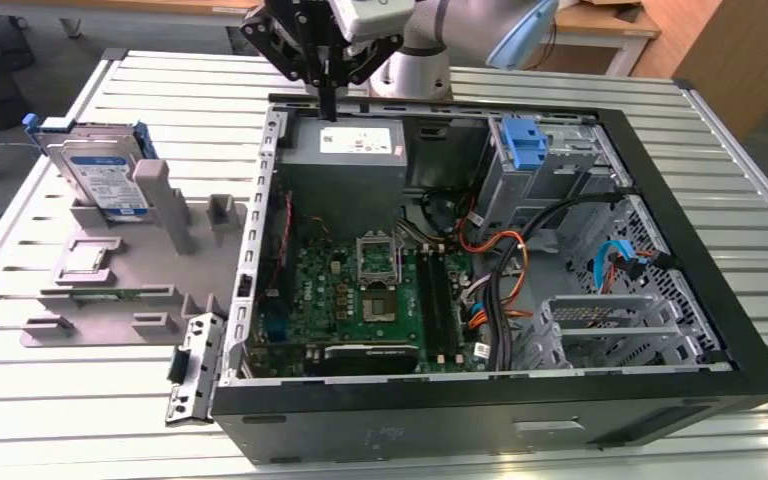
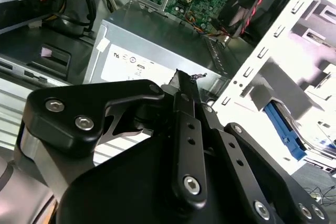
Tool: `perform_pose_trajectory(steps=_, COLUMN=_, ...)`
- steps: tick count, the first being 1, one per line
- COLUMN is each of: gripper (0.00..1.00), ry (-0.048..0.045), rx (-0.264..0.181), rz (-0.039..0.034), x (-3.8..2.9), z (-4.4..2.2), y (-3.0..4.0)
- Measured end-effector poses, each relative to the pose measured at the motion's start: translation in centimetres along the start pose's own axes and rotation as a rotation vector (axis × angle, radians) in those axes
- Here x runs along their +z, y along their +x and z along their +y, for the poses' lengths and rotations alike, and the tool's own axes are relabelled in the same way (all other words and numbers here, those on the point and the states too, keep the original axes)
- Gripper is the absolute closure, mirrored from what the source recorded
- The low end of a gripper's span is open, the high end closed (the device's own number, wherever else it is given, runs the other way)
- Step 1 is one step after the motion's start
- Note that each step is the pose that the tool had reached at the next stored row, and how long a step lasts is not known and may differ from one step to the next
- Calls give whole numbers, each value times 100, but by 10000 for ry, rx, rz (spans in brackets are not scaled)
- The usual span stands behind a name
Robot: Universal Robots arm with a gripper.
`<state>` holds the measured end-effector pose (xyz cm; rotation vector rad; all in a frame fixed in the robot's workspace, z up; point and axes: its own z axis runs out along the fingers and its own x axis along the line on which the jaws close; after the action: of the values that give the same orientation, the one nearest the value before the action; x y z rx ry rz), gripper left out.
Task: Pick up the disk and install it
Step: 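Reach for the disk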
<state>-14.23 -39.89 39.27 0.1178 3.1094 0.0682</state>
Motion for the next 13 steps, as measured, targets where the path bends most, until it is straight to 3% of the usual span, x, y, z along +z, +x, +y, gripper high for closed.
perform_pose_trajectory(steps=13, gripper=90, ry=-16, rx=-2, rz=-71, x=-5, z=-18, y=243)
